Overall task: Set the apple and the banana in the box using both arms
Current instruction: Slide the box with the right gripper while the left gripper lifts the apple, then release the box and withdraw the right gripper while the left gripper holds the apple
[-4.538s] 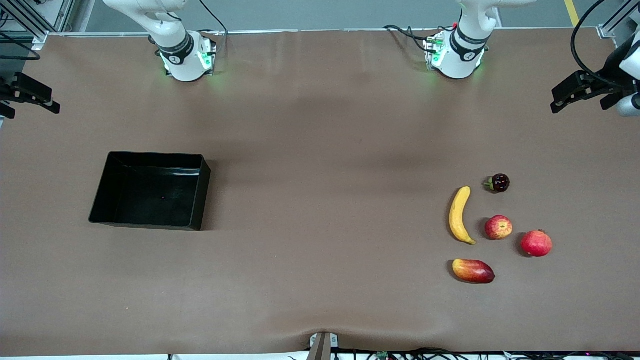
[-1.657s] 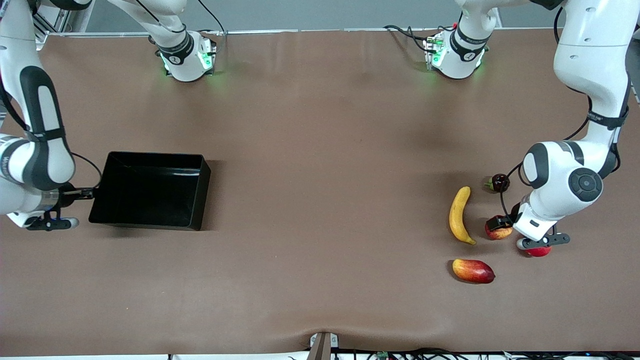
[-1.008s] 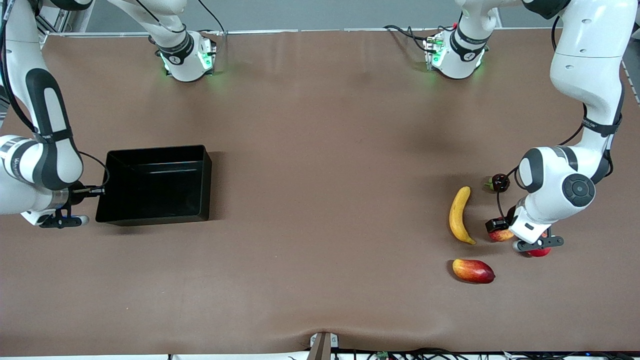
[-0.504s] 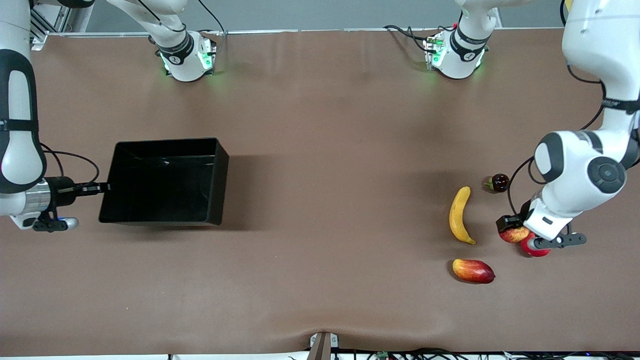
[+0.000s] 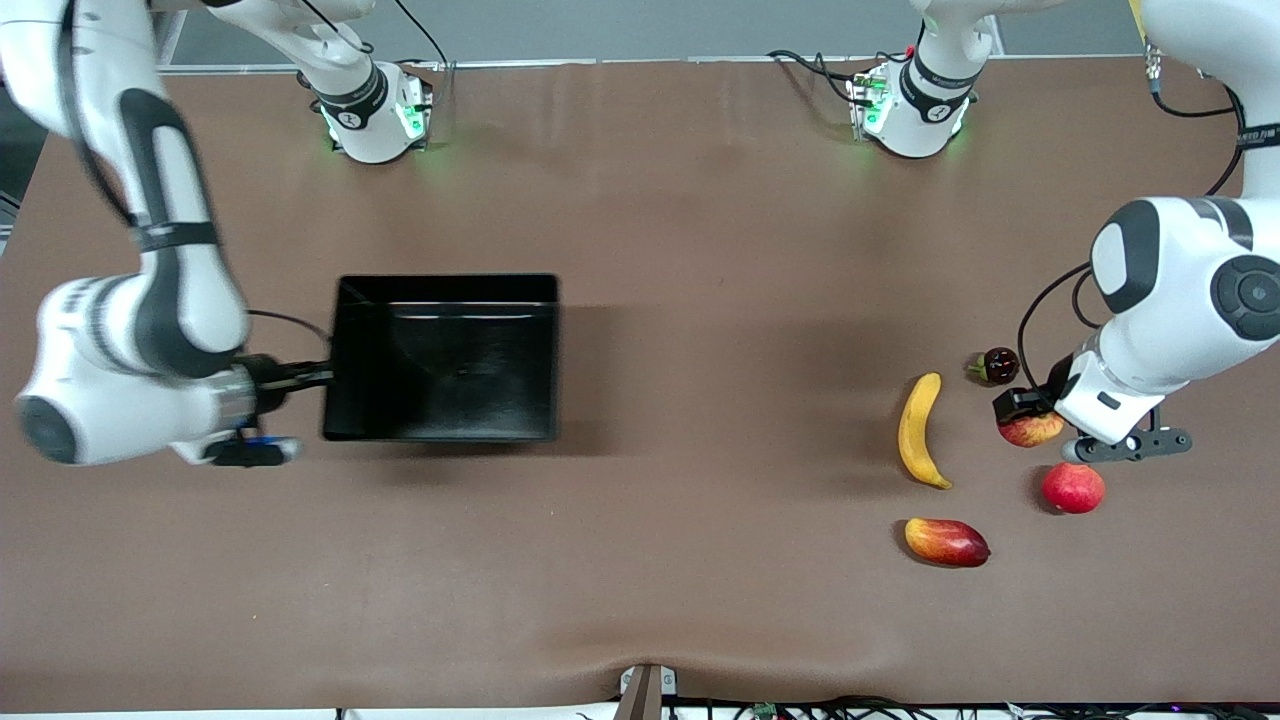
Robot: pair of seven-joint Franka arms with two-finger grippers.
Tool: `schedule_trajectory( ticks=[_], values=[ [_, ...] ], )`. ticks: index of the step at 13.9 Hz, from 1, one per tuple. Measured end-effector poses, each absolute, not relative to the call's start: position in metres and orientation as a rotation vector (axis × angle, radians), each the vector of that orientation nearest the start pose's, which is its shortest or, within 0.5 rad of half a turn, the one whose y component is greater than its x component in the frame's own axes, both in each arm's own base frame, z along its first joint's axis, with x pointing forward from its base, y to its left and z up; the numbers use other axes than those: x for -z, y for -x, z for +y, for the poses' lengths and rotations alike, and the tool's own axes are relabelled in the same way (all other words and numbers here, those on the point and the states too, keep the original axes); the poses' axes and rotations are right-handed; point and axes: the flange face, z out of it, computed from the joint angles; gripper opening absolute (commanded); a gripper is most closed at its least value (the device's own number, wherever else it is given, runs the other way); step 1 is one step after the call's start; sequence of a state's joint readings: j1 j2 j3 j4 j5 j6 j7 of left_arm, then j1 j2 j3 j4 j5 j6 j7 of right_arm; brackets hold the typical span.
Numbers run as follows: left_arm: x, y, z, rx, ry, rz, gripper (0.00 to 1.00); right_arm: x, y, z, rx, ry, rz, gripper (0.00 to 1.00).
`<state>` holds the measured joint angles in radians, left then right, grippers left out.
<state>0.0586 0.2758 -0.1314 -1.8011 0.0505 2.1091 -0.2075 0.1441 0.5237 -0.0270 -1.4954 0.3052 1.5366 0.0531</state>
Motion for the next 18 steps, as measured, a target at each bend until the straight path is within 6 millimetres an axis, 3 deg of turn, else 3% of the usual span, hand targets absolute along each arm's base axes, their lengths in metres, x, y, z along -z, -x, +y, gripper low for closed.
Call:
schedule_trajectory(
  ticks=[2,6,11,12,13,14,15,16,18],
  values=[
    [-0.408,-0.624,-0.069,0.048,3.139,-0.26,0.0,-0.343,-0.621,0.17,-0.752,2.82,0.001,0.0],
    [-0.411,-0.608,-0.145,0.026,3.156,-0.393,0.0,-0.327,-0.593,0.249,-0.769,2.798,-0.025,0.0],
    [-0.405,-0.583,-0.207,-0.026,3.159,-0.486,0.0,-0.302,-0.547,0.368,-0.581,2.866,0.186,0.0],
    [-0.401,-0.576,-0.22,-0.04,3.158,-0.489,0.0,-0.298,-0.539,0.385,-0.542,2.873,0.219,0.28],
    [-0.397,-0.568,-0.233,-0.051,3.153,-0.498,0.0,-0.293,-0.532,0.399,-0.519,2.877,0.247,0.65],
    [-0.392,-0.56,-0.247,-0.063,3.142,-0.521,0.0,-0.288,-0.527,0.408,-0.508,2.877,0.277,0.82],
    [-0.385,-0.552,-0.26,-0.081,3.126,-0.558,0.0,-0.283,-0.525,0.412,-0.507,2.881,0.305,0.87],
    [-0.376,-0.545,-0.274,-0.093,3.112,-0.593,0.0,-0.277,-0.525,0.412,-0.511,2.884,0.324,1.0],
    [-0.356,-0.532,-0.3,-0.11,3.088,-0.645,0.0,-0.272,-0.531,0.404,-0.509,2.889,0.35,1.0]
  ],
)
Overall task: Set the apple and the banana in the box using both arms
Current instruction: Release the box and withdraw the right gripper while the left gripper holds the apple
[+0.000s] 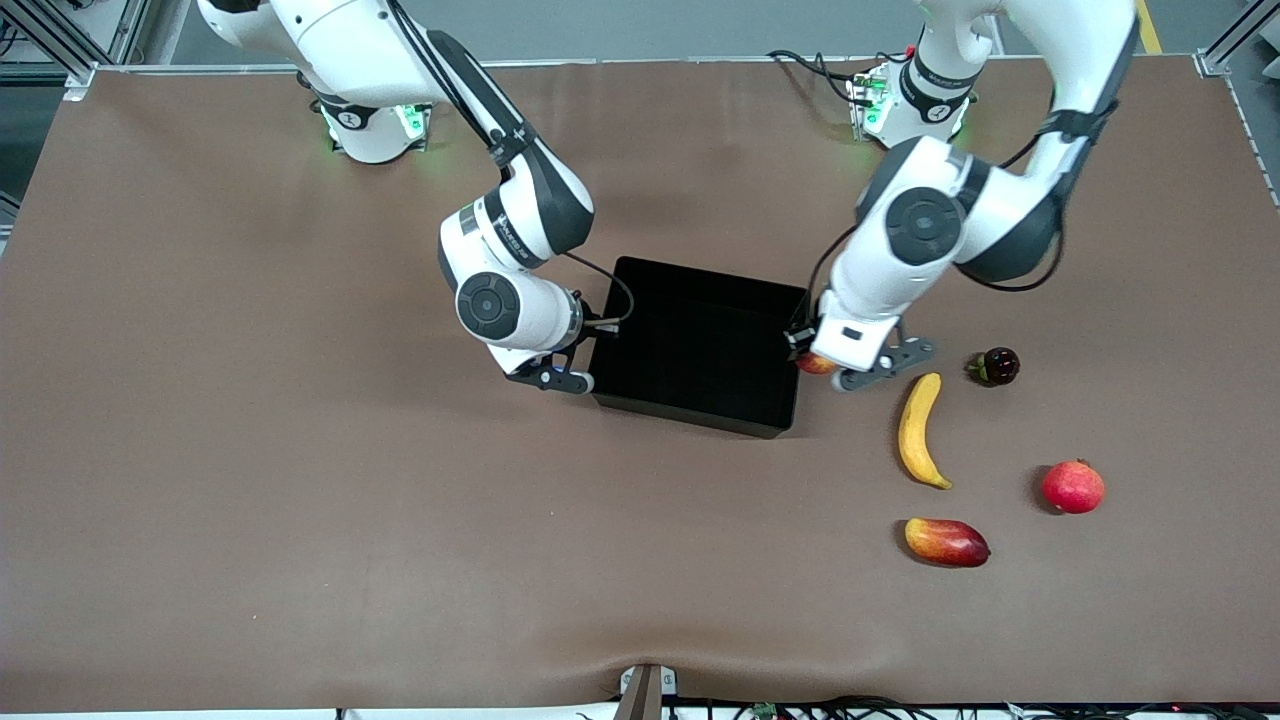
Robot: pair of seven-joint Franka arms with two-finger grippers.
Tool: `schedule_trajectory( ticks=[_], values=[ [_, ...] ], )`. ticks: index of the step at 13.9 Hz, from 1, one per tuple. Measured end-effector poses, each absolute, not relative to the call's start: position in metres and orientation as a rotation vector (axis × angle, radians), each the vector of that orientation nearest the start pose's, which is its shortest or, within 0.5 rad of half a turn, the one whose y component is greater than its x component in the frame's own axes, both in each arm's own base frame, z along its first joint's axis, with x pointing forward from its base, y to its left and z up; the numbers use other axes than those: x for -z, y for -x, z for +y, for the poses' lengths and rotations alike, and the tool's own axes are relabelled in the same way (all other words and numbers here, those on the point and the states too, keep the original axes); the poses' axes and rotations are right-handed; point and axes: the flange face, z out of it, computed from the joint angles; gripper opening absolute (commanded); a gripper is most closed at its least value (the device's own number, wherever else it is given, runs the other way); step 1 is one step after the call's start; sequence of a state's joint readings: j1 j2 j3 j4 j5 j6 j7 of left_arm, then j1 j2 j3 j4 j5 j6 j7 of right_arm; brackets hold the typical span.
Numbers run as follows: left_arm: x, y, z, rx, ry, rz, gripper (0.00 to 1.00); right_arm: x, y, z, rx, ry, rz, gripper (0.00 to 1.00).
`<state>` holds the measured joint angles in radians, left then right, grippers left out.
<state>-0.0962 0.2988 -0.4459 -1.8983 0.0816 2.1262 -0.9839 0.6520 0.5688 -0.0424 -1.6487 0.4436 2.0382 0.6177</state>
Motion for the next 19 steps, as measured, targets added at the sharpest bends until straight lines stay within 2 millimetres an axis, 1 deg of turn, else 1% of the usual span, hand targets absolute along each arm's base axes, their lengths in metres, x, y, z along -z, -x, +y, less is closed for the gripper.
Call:
schedule_trajectory(
  ticks=[3,4,5,6,7,9,10,11,12,13,14,15,16,17,19],
  values=[
    [-0.324,-0.511,-0.341,-0.134,3.053,-0.691,0.0,-0.279,-0.552,0.379,-0.495,2.877,0.405,1.0],
    [-0.312,-0.503,-0.353,-0.121,3.027,-0.694,0.0,-0.287,-0.561,0.367,-0.513,2.87,0.42,1.0],
    [-0.3,-0.497,-0.36,-0.101,2.998,-0.695,0.0,-0.302,-0.571,0.354,-0.541,2.86,0.431,1.0],
    [-0.287,-0.492,-0.365,-0.085,2.977,-0.699,0.0,-0.321,-0.583,0.34,-0.562,2.849,0.443,1.0],
    [-0.274,-0.489,-0.369,-0.073,2.967,-0.704,0.0,-0.348,-0.597,0.321,-0.564,2.838,0.455,1.0],
    [-0.248,-0.485,-0.376,-0.049,2.959,-0.693,0.0,-0.405,-0.622,0.27,-0.564,2.854,0.474,1.0],
    [-0.235,-0.484,-0.378,-0.036,2.957,-0.687,0.0,-0.43,-0.63,0.243,-0.57,2.872,0.487,1.0],
    [-0.223,-0.484,-0.379,-0.023,2.954,-0.693,0.0,-0.452,-0.636,0.22,-0.565,2.89,0.506,1.0],
    [-0.213,-0.482,-0.379,-0.018,2.948,-0.7,0.0,-0.467,-0.641,0.199,-0.562,2.9,0.532,1.0],
    [-0.205,-0.481,-0.38,-0.02,2.943,-0.705,0.0,-0.476,-0.645,0.179,-0.568,2.9,0.564,1.0],
    [-0.201,-0.479,-0.382,-0.026,2.941,-0.705,0.0,-0.483,-0.648,0.159,-0.574,2.9,0.598,1.0],
    [-0.201,-0.479,-0.382,-0.024,2.942,-0.705,0.01,-0.491,-0.65,0.138,-0.561,2.907,0.608,1.0],
    [-0.201,-0.479,-0.382,-0.023,2.942,-0.705,0.4,-0.505,-0.65,0.119,-0.518,2.932,0.588,1.0],
    [-0.202,-0.479,-0.382,-0.023,2.942,-0.707,0.99,-0.526,-0.647,0.103,-0.458,2.963,0.535,1.0],
    [-0.203,-0.482,-0.381,-0.018,2.943,-0.714,1.0,-0.575,-0.628,0.081,-0.373,3.008,0.398,1.0]
  ],
)
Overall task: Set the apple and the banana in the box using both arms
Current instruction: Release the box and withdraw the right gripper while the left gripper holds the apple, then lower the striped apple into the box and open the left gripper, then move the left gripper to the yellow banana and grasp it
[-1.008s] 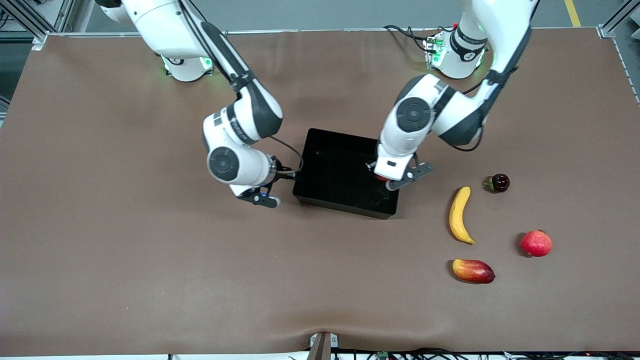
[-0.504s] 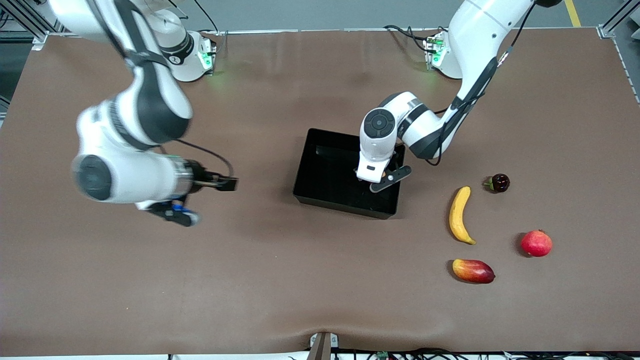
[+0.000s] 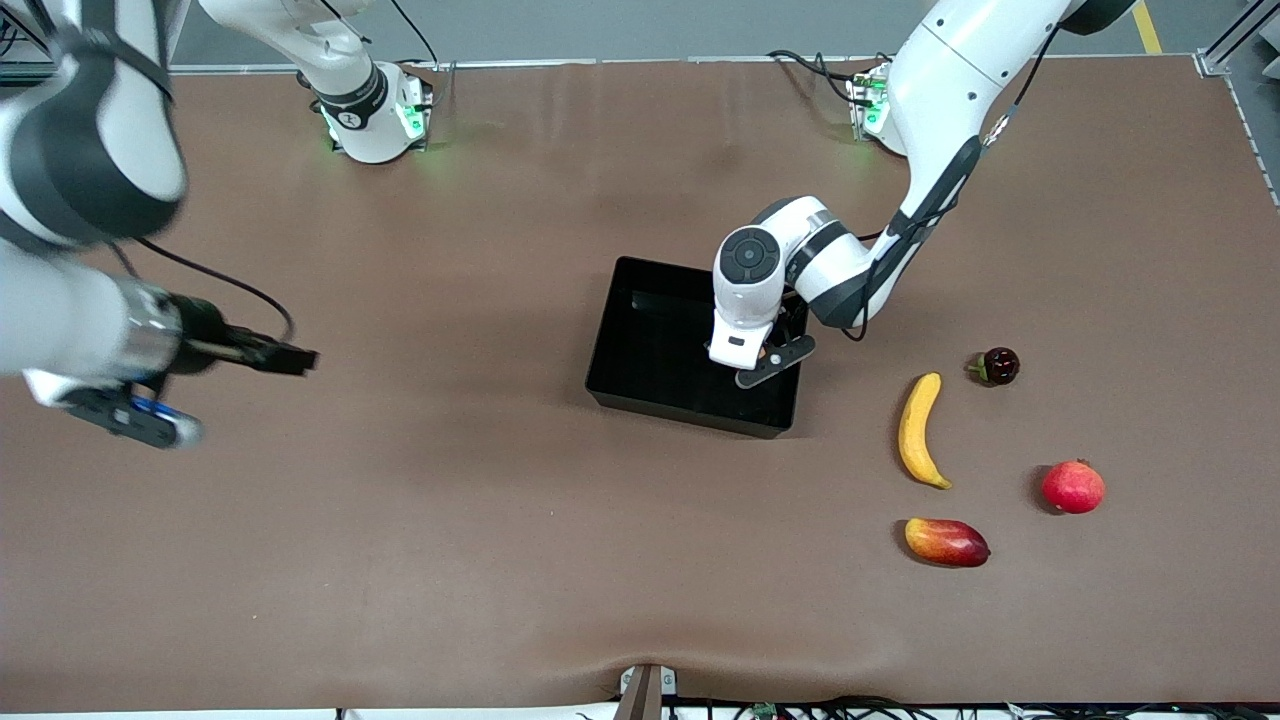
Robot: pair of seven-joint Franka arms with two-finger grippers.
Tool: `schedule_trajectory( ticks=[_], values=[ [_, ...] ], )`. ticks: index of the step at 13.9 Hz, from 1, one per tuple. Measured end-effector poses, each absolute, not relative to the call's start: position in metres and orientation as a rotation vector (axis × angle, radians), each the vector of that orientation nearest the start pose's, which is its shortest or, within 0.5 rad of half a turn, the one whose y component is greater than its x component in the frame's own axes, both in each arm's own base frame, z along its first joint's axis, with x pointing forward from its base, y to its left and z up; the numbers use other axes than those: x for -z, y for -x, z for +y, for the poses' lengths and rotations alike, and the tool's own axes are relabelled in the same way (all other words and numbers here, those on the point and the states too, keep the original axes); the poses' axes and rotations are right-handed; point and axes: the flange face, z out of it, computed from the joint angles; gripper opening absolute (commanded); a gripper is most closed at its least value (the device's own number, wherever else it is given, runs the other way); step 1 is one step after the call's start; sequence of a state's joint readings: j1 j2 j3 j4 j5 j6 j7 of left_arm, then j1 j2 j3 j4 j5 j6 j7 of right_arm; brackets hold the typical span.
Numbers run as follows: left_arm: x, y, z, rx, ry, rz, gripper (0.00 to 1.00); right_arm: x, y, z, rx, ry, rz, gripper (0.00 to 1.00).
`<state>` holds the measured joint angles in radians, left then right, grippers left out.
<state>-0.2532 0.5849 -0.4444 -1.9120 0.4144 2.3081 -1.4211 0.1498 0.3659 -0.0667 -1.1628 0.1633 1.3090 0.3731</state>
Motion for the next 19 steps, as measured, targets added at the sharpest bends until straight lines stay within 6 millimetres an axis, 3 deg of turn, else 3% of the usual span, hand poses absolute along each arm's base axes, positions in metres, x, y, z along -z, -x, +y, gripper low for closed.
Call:
schedule_trajectory(
  ticks=[3,6,8,10,12,14,16,18,19],
  values=[
    [-0.225,-0.497,-0.381,0.031,2.956,-0.744,1.0,-0.625,-0.601,0.037,-0.304,3.019,0.238,1.0],
    [-0.283,-0.517,-0.375,0.102,2.905,-0.771,1.0,-0.644,-0.58,-0.008,-0.264,3.049,0.199,1.0],
    [-0.33,-0.533,-0.372,0.126,2.886,-0.743,1.0,-0.655,-0.562,-0.02,-0.231,3.11,0.213,1.0],
    [-0.367,-0.558,-0.354,0.125,2.904,-0.685,1.0,-0.658,-0.547,-0.021,-0.189,3.131,0.21,1.0],
    [-0.386,-0.588,-0.309,0.099,2.936,-0.599,1.0,-0.651,-0.538,-0.021,-0.179,3.132,0.182,1.0],
    [-0.386,-0.616,-0.249,0.053,2.955,-0.486,1.0,-0.647,-0.539,-0.02,-0.141,3.138,0.104,1.0],
    [-0.374,-0.631,-0.195,-0.005,2.96,-0.393,1.0,-0.646,-0.541,-0.022,-0.124,3.139,-0.01,1.0],
    [-0.352,-0.641,-0.152,-0.062,2.976,-0.293,0.86,-0.645,-0.541,-0.031,-0.123,3.137,-0.036,1.0],
    [-0.338,-0.646,-0.135,-0.084,2.989,-0.25,0.84,-0.645,-0.541,-0.036,-0.122,3.136,-0.036,1.0]
  ],
)
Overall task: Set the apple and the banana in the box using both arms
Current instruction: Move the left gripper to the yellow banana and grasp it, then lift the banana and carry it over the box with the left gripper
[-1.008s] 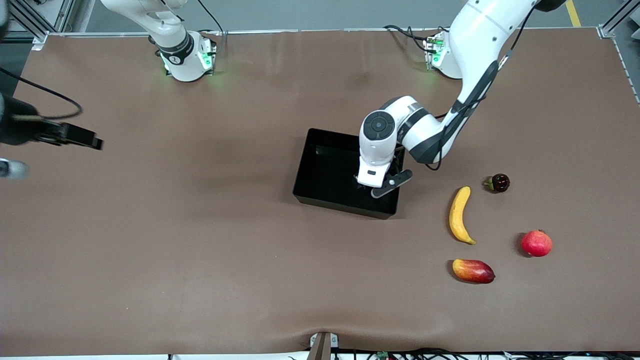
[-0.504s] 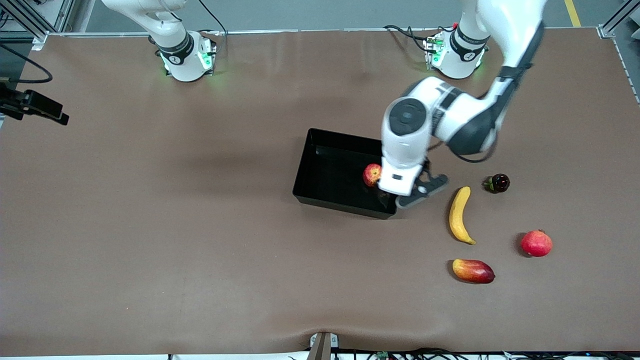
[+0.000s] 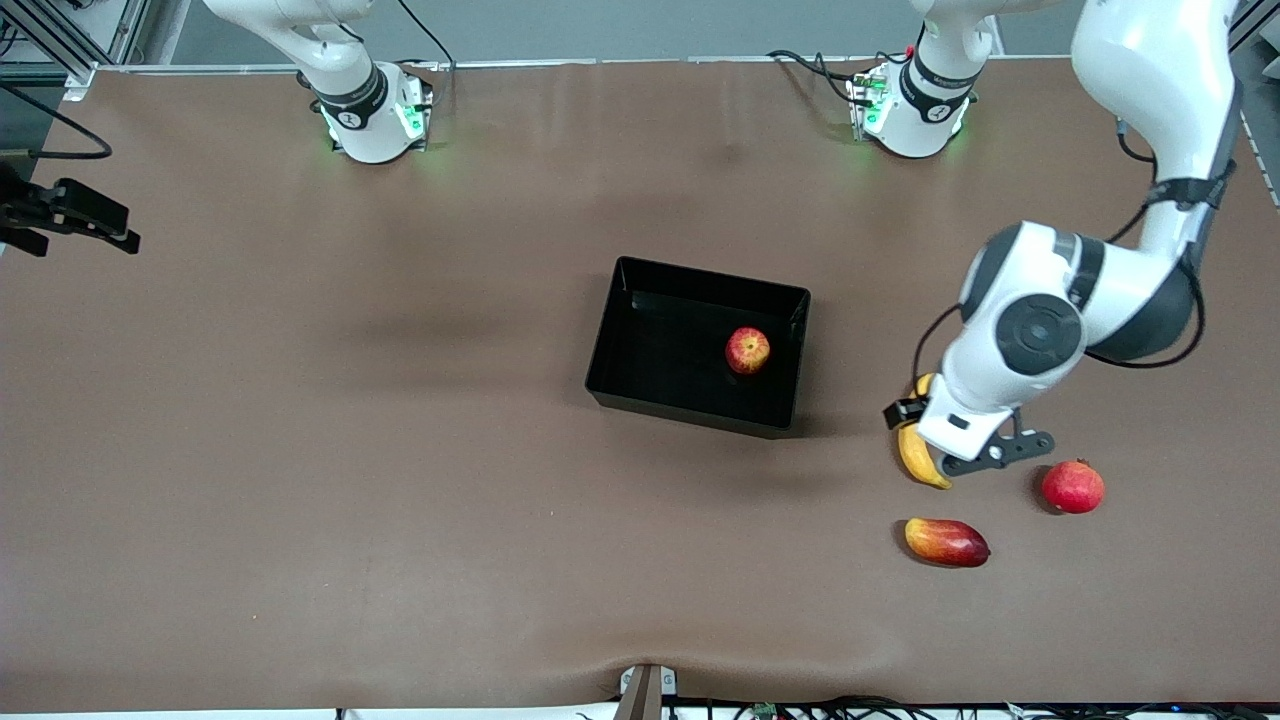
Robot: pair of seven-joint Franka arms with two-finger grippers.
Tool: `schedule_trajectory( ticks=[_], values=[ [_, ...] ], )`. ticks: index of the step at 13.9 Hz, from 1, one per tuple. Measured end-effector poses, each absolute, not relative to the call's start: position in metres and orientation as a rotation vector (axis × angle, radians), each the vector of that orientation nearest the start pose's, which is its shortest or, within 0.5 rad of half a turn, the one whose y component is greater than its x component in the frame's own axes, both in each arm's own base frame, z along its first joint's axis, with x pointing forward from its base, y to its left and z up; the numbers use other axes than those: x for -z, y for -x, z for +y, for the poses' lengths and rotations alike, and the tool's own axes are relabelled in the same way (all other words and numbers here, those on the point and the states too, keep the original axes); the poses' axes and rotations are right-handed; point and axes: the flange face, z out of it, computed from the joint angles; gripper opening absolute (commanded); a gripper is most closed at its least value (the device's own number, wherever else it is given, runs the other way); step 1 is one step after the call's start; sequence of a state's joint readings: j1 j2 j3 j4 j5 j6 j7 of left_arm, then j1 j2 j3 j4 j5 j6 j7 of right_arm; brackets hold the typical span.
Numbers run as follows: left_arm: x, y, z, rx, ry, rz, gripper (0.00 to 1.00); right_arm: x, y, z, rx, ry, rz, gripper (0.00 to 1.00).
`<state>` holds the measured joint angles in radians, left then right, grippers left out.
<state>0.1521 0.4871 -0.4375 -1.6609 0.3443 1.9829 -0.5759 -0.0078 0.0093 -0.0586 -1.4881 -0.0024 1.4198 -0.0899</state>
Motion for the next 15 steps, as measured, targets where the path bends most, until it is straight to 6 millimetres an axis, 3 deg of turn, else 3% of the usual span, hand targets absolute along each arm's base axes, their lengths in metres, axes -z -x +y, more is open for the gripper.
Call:
schedule_trajectory(
  ticks=[2,4,6,8,9,10,11,12,15],
  values=[
    [-0.307,-0.652,-0.11,-0.1,3.026,-0.188,0.84,-0.646,-0.541,-0.039,-0.117,3.137,-0.041,1.0],
    [-0.273,-0.655,-0.098,-0.097,3.068,-0.134,0.84,-0.646,-0.541,-0.04,-0.116,3.139,-0.04,1.0],
    [-0.241,-0.653,-0.096,-0.118,3.097,-0.108,0.71,-0.646,-0.54,-0.045,-0.116,3.139,-0.024,1.0],
    [-0.216,-0.649,-0.1,-0.136,3.111,-0.068,0.66,-0.646,-0.54,-0.049,-0.115,3.139,-0.012,1.0],
    [-0.208,-0.647,-0.102,-0.135,3.114,-0.053,0.57,-0.646,-0.54,-0.05,-0.115,3.138,-0.01,1.0],
    [-0.202,-0.645,-0.103,-0.134,3.115,-0.039,0.37,-0.646,-0.54,-0.05,-0.114,3.135,-0.009,1.0],
    [-0.195,-0.641,-0.104,-0.131,3.114,-0.021,0.07,-0.646,-0.54,-0.052,-0.113,3.132,-0.005,1.0],
    [-0.188,-0.636,-0.105,-0.131,3.106,0.003,0.0,-0.646,-0.54,-0.054,-0.113,3.131,0.002,1.0],
    [-0.184,-0.63,-0.102,-0.132,3.097,0.02,0.0,-0.647,-0.539,-0.056,-0.108,3.128,0.009,1.0]
  ],
)
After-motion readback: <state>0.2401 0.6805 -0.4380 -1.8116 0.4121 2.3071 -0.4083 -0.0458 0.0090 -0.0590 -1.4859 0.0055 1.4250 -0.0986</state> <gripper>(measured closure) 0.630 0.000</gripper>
